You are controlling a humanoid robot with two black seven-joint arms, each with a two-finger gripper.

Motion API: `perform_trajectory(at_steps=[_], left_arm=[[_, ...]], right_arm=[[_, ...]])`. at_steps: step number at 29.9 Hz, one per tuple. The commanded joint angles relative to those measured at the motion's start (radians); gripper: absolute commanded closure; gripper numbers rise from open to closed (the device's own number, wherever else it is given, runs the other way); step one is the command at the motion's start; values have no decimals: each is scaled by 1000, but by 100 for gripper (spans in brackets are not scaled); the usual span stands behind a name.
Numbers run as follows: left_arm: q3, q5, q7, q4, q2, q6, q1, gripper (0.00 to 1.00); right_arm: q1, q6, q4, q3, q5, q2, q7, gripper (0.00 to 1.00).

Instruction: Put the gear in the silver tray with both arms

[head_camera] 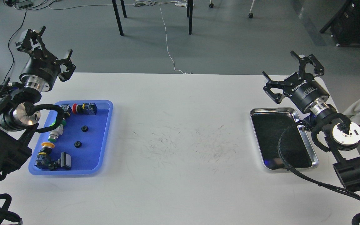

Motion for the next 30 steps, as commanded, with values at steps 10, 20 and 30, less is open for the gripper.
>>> perform_trajectory(at_steps=[10, 20, 30], left_arm=[[11, 0, 3, 15, 2, -7, 10, 2], [8, -3, 16, 75, 2, -10, 12, 2], [14, 0, 3, 85, -1, -15, 26, 2]], right_arm=[[-3, 2, 1, -23, -2, -1, 0, 1], [-3, 4, -4, -25, -2, -7, 0, 1], [-2, 2, -7, -31, -2, -5, 3, 1]])
